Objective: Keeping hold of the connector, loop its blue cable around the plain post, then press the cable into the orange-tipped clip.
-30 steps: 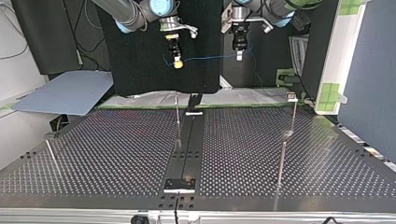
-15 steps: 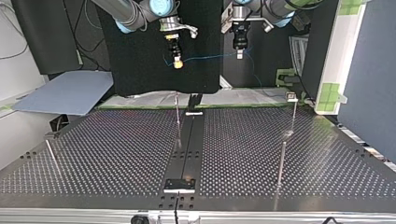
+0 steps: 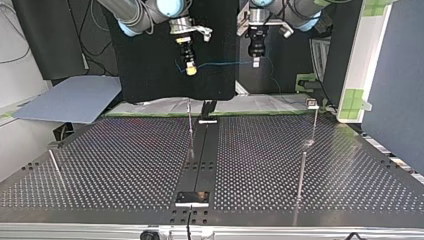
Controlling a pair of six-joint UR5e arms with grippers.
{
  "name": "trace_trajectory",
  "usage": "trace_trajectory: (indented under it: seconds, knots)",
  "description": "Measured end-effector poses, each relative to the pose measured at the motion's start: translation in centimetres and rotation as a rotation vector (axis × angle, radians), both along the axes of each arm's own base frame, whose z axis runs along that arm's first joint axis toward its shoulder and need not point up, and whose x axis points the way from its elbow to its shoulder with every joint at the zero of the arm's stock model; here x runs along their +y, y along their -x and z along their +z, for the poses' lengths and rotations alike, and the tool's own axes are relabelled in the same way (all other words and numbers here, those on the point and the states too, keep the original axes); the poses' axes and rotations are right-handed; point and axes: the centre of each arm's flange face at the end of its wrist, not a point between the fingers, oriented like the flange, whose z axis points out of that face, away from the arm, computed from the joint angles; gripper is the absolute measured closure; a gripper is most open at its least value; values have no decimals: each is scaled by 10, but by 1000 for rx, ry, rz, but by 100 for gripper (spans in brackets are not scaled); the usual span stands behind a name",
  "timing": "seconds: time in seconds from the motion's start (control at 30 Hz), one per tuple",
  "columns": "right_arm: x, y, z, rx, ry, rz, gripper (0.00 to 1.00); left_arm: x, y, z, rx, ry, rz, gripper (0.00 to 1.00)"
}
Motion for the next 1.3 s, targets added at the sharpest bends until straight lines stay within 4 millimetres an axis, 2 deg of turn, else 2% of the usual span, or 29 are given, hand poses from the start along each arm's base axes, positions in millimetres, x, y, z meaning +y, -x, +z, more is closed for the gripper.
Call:
trace_trajectory:
  seconds: [0.23, 0.43, 0.67, 0.97, 1.3]
  knots:
    - [-8, -11, 41, -86, -25, 52, 100, -10, -19, 36, -52, 55, 17, 92]
    - [-18, -25, 82, -165, -27, 87, 100, -10, -29, 66, -86, 77, 64, 92]
    - [-35, -37, 144, -228, 17, 92, 100, -8, -36, 101, -126, 115, 128, 92]
    - [-50, -42, 226, -287, 85, 100, 100, -5, -42, 150, -177, 152, 185, 92]
    - [-49, -42, 313, -331, 155, 175, 100, -2, -45, 216, -247, 227, 232, 92]
